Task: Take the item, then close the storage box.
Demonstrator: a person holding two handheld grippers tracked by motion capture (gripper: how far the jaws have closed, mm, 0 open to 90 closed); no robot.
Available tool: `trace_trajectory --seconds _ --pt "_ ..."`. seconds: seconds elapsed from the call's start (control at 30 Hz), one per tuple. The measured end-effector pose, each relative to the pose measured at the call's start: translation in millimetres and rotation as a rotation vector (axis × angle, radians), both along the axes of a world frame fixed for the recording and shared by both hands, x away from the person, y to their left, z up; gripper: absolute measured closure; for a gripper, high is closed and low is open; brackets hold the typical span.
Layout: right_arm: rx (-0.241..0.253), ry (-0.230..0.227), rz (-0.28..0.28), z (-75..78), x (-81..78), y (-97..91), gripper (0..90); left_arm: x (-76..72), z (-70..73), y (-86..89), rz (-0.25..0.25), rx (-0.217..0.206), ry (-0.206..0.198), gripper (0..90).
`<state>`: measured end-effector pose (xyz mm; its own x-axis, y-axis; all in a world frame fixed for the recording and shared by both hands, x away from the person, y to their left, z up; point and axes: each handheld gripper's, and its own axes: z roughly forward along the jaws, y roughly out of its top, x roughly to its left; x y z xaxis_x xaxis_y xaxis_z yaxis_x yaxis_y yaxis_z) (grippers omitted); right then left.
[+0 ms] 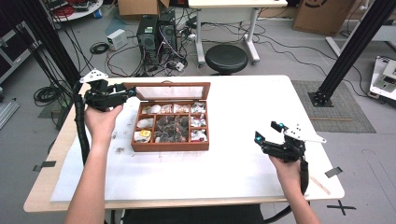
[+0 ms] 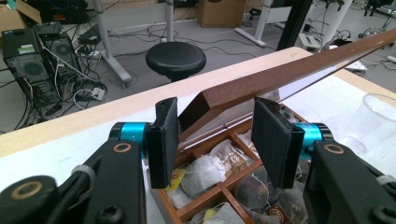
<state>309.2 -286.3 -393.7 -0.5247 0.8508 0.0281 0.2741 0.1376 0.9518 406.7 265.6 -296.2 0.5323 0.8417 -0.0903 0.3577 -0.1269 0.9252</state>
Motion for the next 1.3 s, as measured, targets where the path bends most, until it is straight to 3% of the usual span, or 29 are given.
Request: trace_trajectory --seconds 0.87,1.3 --pt "-0.005 -0.004 0.012 1.3 3.3 6.9 23.7 0.7 2.1 -3.6 0.009 0.014 -0.005 47.9" --pt "0.005 -0.012 0.064 12.5 5.6 21.6 26.2 1.9 1.4 -2.7 0.003 0.008 -0.009 47.6"
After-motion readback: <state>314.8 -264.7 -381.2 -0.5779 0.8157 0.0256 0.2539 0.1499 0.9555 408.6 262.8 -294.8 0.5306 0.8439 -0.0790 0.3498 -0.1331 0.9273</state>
